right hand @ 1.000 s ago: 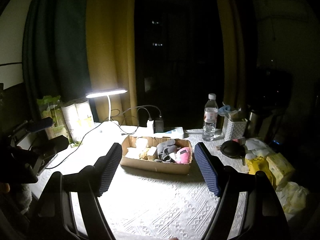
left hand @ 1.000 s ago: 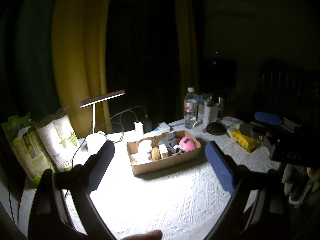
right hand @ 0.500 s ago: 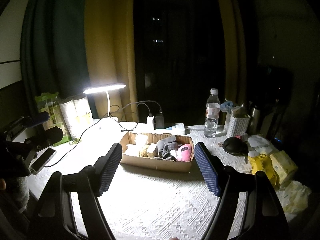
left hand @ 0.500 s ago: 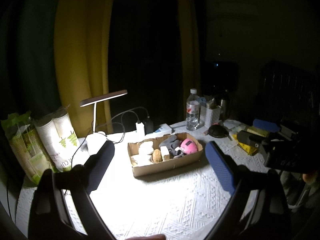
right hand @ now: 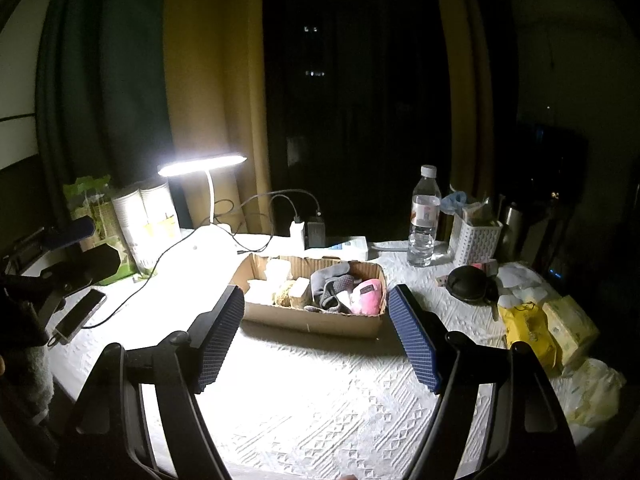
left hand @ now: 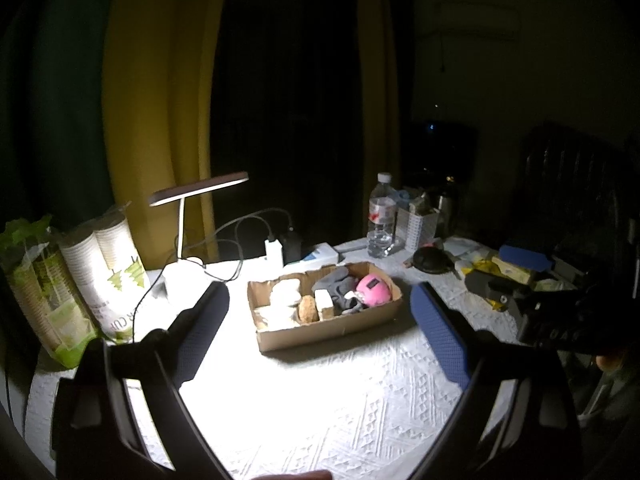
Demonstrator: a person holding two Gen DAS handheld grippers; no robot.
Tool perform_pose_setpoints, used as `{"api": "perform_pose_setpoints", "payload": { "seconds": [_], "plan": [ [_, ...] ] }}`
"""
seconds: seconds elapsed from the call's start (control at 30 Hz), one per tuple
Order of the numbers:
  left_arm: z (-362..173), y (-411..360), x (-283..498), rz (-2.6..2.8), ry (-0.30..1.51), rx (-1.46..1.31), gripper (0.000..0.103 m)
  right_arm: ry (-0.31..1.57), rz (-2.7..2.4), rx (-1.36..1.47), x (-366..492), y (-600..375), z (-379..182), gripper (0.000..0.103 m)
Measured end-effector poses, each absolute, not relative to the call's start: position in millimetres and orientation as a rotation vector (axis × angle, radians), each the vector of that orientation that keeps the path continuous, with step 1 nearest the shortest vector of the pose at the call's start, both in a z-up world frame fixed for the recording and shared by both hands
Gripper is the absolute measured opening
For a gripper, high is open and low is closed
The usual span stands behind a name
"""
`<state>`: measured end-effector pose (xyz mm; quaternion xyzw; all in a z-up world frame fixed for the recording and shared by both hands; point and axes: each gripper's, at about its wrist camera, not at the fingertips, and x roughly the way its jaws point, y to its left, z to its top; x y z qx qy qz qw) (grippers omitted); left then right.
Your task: Organize soft objects
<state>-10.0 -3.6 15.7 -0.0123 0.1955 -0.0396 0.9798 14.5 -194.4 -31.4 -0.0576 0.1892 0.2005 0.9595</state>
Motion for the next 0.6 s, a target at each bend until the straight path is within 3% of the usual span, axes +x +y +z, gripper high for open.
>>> {"api": "perform_pose_setpoints", "payload": {
  "seconds": [0.6],
  "plan": [
    [4.6,-0.9,16.5,-0.104,0.427,-0.037,0.093,0.394,0.404,-0.118,32.0,-195.3,-34.9,0.078]
  ]
}}
